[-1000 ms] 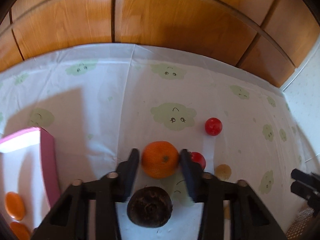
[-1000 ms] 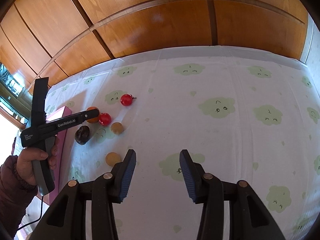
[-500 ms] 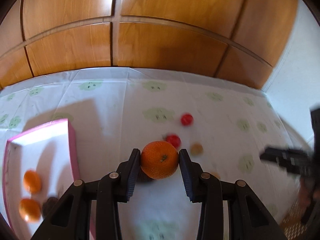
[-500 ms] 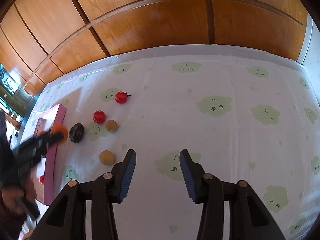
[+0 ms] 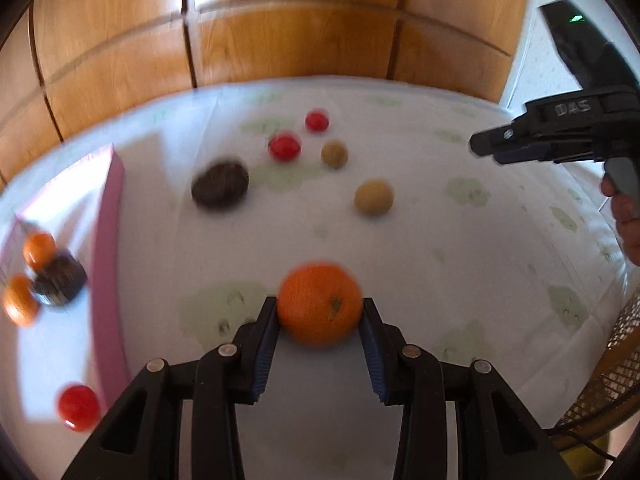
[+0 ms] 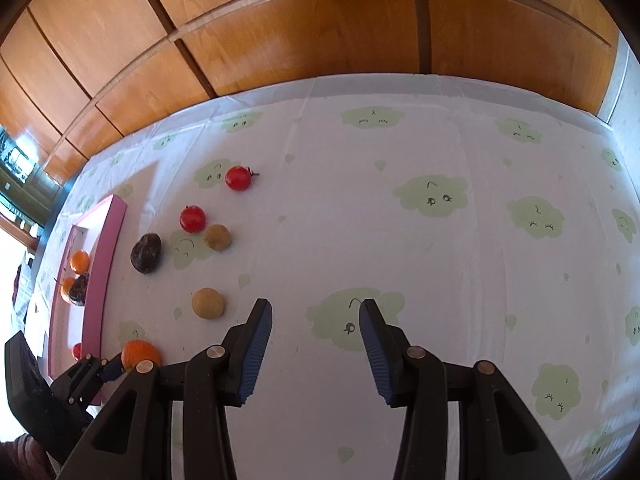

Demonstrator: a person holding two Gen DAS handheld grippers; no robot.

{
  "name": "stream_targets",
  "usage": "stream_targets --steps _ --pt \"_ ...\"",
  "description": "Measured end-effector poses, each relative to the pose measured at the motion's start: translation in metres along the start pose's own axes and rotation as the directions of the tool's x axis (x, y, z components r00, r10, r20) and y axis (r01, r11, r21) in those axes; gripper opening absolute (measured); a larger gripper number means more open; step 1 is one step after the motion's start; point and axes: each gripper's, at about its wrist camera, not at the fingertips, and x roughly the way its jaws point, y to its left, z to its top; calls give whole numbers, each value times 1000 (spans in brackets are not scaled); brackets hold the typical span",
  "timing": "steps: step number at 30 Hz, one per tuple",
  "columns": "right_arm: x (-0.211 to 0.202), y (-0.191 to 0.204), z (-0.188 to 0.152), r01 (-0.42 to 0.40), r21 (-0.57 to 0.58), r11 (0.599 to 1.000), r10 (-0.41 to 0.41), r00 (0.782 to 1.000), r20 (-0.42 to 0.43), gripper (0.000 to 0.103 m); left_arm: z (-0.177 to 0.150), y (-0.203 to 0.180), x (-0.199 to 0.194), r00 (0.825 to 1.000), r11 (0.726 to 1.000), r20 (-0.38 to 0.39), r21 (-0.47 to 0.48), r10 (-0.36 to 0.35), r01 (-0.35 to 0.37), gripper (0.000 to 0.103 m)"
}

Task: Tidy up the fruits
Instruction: 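Lift the mandarin with the left tool while the right tool grasps a red tomato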

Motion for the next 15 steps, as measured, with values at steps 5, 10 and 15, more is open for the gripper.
stream_targets --steps 5,10,15 --pt "2 1 -1 -13 5 1000 13 1000 -11 46 -3 1 -2 1000 1000 10 -3 -3 3 40" --pt "4 1 1 -24 34 999 25 999 -21 46 -7 1 -4 1000 1000 27 -4 -6 6 40" --pt "6 13 22 -77 56 995 77 997 1 46 -7 2 -3 999 1000 40 3 -7 7 40"
